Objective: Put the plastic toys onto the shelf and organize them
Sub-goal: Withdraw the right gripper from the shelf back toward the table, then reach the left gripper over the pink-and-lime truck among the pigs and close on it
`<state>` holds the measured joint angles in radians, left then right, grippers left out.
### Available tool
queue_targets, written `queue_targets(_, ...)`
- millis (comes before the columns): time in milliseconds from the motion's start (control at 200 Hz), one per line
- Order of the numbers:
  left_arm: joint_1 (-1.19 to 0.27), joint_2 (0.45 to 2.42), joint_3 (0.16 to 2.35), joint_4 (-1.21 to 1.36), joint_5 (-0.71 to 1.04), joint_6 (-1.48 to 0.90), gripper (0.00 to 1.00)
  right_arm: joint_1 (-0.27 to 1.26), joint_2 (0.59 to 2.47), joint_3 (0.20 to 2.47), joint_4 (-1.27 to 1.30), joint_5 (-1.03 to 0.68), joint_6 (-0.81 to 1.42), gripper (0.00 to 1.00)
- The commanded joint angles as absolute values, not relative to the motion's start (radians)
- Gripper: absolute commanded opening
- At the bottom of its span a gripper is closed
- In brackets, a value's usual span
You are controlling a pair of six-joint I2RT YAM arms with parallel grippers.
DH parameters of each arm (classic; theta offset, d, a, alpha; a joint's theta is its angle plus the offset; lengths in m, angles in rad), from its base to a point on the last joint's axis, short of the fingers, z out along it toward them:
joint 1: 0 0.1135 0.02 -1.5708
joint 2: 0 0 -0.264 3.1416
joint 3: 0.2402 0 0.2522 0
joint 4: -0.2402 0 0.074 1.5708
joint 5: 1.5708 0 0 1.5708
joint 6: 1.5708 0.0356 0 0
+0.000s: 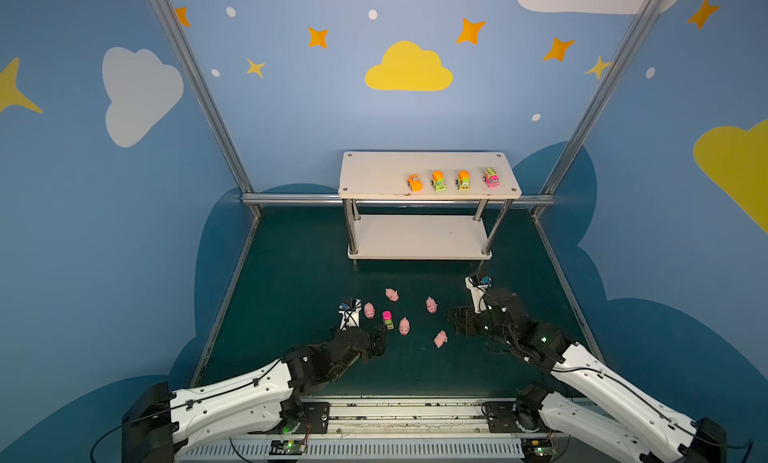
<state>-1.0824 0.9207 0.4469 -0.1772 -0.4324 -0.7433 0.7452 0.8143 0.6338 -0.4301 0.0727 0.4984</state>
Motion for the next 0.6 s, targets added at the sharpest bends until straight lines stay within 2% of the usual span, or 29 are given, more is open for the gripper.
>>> queue_targets(0, -1.095, 1.002, 0.516, -0.202, -0.47, -0.78, 0.99, 0.752, 0.775, 0.611, -0.406, 0.052, 0.518, 0.73)
queue_targets(501, -1.088, 1.436, 0.799, -0.362, -0.473, -0.913, 0.91, 0.749, 0.576, 0.572, -0.543, 0.115, 0.534, 0.78)
queue_targets(596, -1.071, 1.492, 0.839, -0.39, -0.447, -0.935, 0.87, 0.749, 0.565, 0.57, -0.555, 0.117, 0.537, 0.78)
